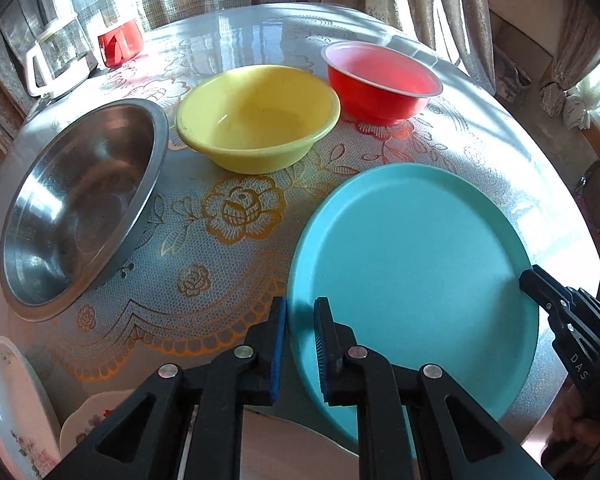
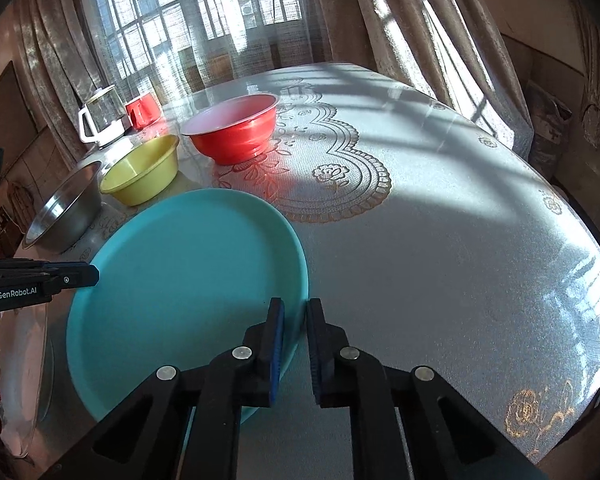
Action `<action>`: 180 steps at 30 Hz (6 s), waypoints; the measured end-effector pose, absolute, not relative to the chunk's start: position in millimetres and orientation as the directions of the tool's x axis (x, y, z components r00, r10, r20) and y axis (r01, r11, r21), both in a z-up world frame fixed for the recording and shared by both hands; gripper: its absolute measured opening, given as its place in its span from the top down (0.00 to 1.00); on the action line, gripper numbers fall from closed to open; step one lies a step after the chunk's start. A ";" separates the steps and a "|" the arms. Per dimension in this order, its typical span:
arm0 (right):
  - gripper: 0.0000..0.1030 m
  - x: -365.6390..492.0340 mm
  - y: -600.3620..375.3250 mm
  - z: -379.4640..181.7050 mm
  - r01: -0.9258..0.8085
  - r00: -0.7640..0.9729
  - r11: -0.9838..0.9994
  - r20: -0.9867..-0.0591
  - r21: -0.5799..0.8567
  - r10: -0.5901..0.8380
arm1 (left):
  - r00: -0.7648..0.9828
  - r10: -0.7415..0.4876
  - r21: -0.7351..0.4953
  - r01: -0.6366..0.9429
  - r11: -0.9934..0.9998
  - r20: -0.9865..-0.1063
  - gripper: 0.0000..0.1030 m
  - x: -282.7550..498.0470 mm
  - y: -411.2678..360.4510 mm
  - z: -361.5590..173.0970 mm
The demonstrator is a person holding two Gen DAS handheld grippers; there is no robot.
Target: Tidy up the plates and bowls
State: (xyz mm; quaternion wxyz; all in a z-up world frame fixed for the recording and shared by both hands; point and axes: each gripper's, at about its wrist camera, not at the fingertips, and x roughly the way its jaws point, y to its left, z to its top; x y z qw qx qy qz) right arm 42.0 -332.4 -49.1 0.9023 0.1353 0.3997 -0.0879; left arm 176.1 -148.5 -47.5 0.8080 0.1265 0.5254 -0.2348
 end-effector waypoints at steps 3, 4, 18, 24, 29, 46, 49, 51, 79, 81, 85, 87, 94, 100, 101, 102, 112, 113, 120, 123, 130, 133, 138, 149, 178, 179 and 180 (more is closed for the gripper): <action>0.90 44.5 -338.7 -49.3 0.282 0.666 0.939 -0.745 0.197 -0.044 | 0.345 -0.244 -0.023 0.536 0.844 -0.906 0.86 177.0 -154.4 -47.1; 0.90 46.3 -341.2 -49.2 0.289 0.665 0.936 -0.745 0.199 -0.047 | 0.350 -0.243 -0.015 0.544 0.839 -0.905 0.86 177.0 -156.8 -47.3; 0.91 62.3 -357.4 -48.4 0.344 0.648 0.922 -0.755 0.177 -0.097 | 0.379 -0.252 -0.030 0.503 0.864 -0.890 0.86 179.5 -172.3 -46.6; 0.90 63.9 -357.7 -47.9 0.345 0.640 0.924 -0.761 0.167 -0.102 | 0.383 -0.250 -0.045 0.472 0.881 -0.889 0.83 178.7 -169.0 -46.4; 0.88 63.6 -356.2 -48.1 0.344 0.635 0.925 -0.765 0.159 -0.105 | 0.421 -0.234 -0.021 0.452 0.892 -0.876 0.83 170.1 -168.1 -47.0; 0.61 49.9 -352.7 -32.6 0.394 0.645 0.911 -0.744 0.124 -0.178 | 0.541 -0.271 -0.115 0.304 0.946 -0.796 0.71 145.6 -108.1 -13.8; 0.61 45.3 -345.7 -20.5 0.377 0.669 0.918 -0.721 0.120 -0.181 | 0.575 -0.277 -0.127 0.287 0.949 -0.770 0.69 135.8 -94.1 -5.0; 0.61 43.0 -339.2 -13.5 0.358 0.684 0.926 -0.709 0.124 -0.170 | 0.595 -0.283 -0.136 0.280 0.950 -0.753 0.67 128.8 -85.0 0.2; 0.60 69.4 -191.5 7.7 -0.122 0.652 0.946 -0.694 0.301 0.305 | 0.742 -0.136 -0.263 -0.057 0.963 -0.657 0.42 56.5 99.9 3.5; 0.60 74.0 -180.4 7.6 -0.151 0.636 0.939 -0.697 0.310 0.332 | 0.736 -0.121 -0.279 -0.096 0.955 -0.666 0.41 54.4 116.2 -0.7; 0.60 83.3 -156.8 9.6 -0.216 0.599 0.916 -0.695 0.338 0.398 | 0.728 -0.074 -0.294 -0.179 0.939 -0.681 0.43 52.2 146.4 -7.2; 0.60 87.2 -144.5 12.8 -0.252 0.587 0.903 -0.687 0.347 0.428 | 0.727 -0.058 -0.304 -0.211 0.929 -0.684 0.43 51.5 160.8 -11.0; 0.60 107.4 -94.1 15.4 -0.368 0.516 0.848 -0.675 0.381 0.527 | 0.726 -0.065 -0.349 -0.248 0.904 -0.684 0.55 49.4 192.9 -26.4; 0.63 129.2 -50.3 8.7 -0.415 0.465 0.829 -0.696 0.374 0.547 | 0.732 -0.077 -0.357 -0.236 0.904 -0.677 0.59 53.2 202.1 -35.8; 0.64 133.1 -44.2 7.1 -0.419 0.457 0.828 -0.702 0.371 0.546 | 0.732 -0.079 -0.362 -0.237 0.902 -0.677 0.59 55.0 204.4 -36.5; 0.65 138.9 -38.2 4.4 -0.421 0.449 0.830 -0.711 0.366 0.541 | 0.732 -0.084 -0.366 -0.236 0.900 -0.677 0.59 56.8 205.8 -38.0; 0.74 178.5 -4.6 -20.5 -0.411 0.406 0.865 -0.791 0.289 0.458 | 0.692 -0.108 -0.368 -0.240 0.898 -0.714 0.70 83.0 210.7 -51.5; 0.75 182.3 -3.9 -23.0 -0.405 0.401 0.868 -0.798 0.287 0.450 | 0.690 -0.111 -0.364 -0.231 0.902 -0.715 0.72 85.8 209.4 -52.0; 0.79 200.3 9.7 -37.8 -0.434 0.328 0.855 -0.834 0.284 0.444 | 0.689 -0.169 -0.385 -0.172 0.907 -0.705 0.80 98.2 202.8 -64.4; 0.80 199.4 14.3 -42.3 -0.437 0.330 0.858 -0.839 0.271 0.433 | 0.694 -0.148 -0.365 -0.175 0.914 -0.705 0.82 99.8 198.7 -63.7; 0.80 201.1 9.0 -35.1 -0.420 0.343 0.852 -0.814 0.314 0.469 | 0.697 -0.138 -0.368 -0.192 0.910 -0.704 0.81 97.1 199.0 -56.3; 0.80 198.4 4.9 -28.3 -0.421 0.357 0.844 -0.794 0.334 0.492 | 0.714 -0.132 -0.366 -0.184 0.912 -0.687 0.81 92.6 197.6 -48.3; 0.79 189.9 -6.3 -19.0 -0.417 0.374 0.828 -0.760 0.374 0.531 | 0.727 -0.143 -0.372 -0.164 0.914 -0.671 0.81 87.1 193.6 -35.1; 0.78 159.9 -57.2 0.9 -0.375 0.437 0.820 -0.697 0.433 0.568 | 0.751 -0.143 -0.318 -0.093 0.943 -0.644 0.81 75.0 154.6 -5.6; 0.78 96.4 -200.2 9.6 -0.179 0.605 0.839 -0.615 0.513 0.505 | 0.706 -0.297 -0.227 0.195 0.954 -0.643 0.81 72.4 13.8 17.8; 0.78 93.7 -207.0 8.6 -0.167 0.611 0.839 -0.614 0.517 0.500 | 0.702 -0.304 -0.224 0.207 0.952 -0.644 0.81 72.8 7.4 18.2; 0.78 90.8 -213.5 7.7 -0.155 0.619 0.839 -0.611 0.521 0.494 | 0.698 -0.311 -0.220 0.220 0.950 -0.646 0.81 72.8 0.5 18.8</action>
